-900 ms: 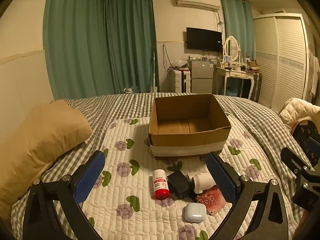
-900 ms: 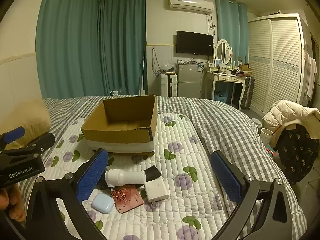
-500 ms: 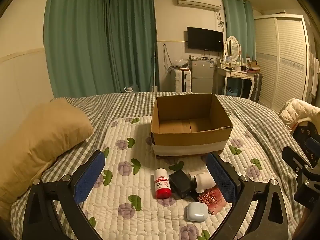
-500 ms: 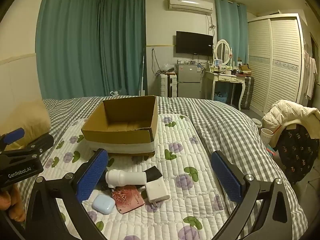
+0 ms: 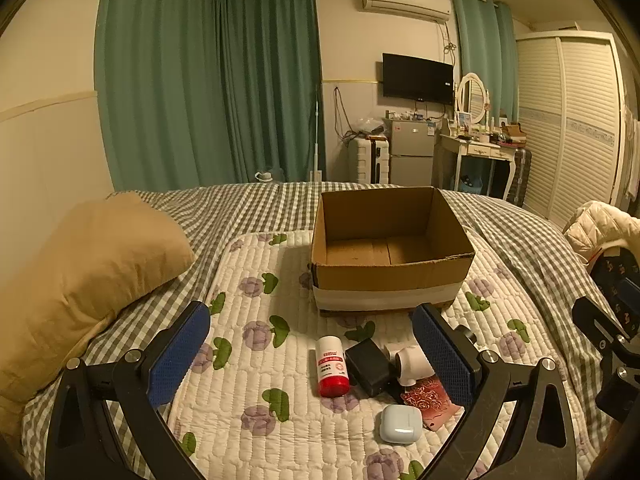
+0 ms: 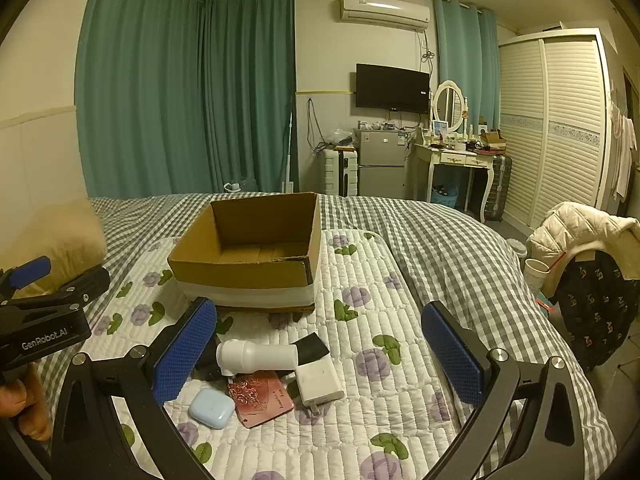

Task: Organize rigid objects

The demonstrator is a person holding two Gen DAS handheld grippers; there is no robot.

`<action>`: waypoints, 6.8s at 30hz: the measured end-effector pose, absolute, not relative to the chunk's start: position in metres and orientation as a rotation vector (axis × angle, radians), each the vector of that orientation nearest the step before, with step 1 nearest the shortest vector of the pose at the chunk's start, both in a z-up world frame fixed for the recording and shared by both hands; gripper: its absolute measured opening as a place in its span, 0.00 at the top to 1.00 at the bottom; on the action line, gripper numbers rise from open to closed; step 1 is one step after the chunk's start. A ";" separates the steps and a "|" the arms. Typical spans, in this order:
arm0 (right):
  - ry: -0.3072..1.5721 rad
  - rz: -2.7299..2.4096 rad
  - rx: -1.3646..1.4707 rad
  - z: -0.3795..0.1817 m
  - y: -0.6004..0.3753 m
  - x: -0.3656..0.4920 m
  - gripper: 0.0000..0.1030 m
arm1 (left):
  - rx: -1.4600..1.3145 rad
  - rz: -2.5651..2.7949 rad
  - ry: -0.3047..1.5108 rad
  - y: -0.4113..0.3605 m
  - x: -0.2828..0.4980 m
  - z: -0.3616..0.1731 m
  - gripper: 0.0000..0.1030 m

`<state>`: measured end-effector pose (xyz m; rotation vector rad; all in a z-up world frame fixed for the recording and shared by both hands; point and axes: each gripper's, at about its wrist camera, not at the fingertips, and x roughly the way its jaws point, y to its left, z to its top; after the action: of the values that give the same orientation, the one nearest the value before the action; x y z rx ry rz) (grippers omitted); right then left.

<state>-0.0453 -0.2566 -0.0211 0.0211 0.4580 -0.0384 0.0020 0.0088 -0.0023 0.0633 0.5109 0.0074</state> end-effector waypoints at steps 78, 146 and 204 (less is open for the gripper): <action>0.503 -0.029 -0.015 -0.043 -0.262 -0.032 0.00 | 0.042 0.014 0.587 0.022 0.029 -0.034 0.00; 0.814 0.100 0.034 -0.152 -0.205 0.085 0.01 | 0.029 -0.110 0.775 0.055 0.079 -0.130 0.64; 0.491 0.121 -0.154 -0.014 -0.204 0.175 0.01 | 0.033 -0.290 0.532 0.002 0.204 -0.008 0.65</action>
<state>0.1746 -0.2045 -0.0139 -0.1541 0.4907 0.1209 0.2044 0.0019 -0.0079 0.0330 0.5317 -0.2896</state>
